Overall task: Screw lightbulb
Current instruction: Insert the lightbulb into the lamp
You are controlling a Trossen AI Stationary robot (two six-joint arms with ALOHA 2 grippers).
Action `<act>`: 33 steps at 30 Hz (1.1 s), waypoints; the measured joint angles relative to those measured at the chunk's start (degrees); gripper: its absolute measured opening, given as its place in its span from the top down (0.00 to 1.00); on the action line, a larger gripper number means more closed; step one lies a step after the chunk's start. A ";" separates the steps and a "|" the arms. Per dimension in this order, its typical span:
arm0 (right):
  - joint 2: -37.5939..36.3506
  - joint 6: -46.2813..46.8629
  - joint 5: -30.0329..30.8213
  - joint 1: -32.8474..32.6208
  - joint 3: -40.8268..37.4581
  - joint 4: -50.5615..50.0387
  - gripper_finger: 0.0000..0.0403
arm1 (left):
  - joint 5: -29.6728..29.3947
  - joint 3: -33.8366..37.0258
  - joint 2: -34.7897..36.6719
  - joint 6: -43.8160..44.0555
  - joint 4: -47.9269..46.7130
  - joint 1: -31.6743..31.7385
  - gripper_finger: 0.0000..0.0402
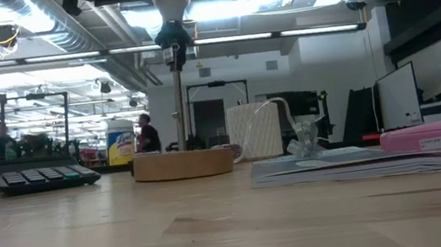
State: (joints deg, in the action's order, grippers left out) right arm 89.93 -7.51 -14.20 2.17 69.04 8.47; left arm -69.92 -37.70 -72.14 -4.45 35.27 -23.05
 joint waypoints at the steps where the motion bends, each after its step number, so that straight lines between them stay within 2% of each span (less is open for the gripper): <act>1: 0.00 0.00 0.00 0.00 0.00 0.28 0.85 | 0.02 -0.01 0.00 -0.18 0.08 -0.06 1.00; 5: -0.69 -0.18 0.04 0.00 0.00 0.17 0.85 | -0.61 0.00 0.00 -1.81 0.90 -1.38 1.00; 10: -3.48 -1.70 0.71 0.04 0.04 0.60 0.85 | -4.34 0.01 0.00 -6.60 5.43 -4.52 1.00; 15: -4.80 -5.88 8.77 0.08 0.07 1.79 0.85 | -4.01 0.00 -0.02 -10.60 10.67 -6.22 1.00; 19: -4.58 -8.89 13.21 0.36 0.07 1.99 0.85 | 1.05 0.01 -0.02 -9.76 10.77 -6.04 1.00; 23: -4.48 -9.75 13.62 0.99 0.07 1.55 0.85 | 9.56 0.01 -0.02 -9.19 10.45 -4.90 1.00; 30: -4.48 -9.95 13.16 1.27 0.07 1.44 0.98 | 10.28 -0.01 -0.02 -9.35 10.36 -3.63 1.00; 33: -4.47 -10.84 13.16 1.27 0.07 0.16 0.97 | 10.31 0.01 -0.02 -9.50 10.32 -3.24 1.00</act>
State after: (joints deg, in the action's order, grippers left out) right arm 85.46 -18.35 -1.04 3.44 69.10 8.64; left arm -59.61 -37.69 -72.16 -13.95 45.59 -26.28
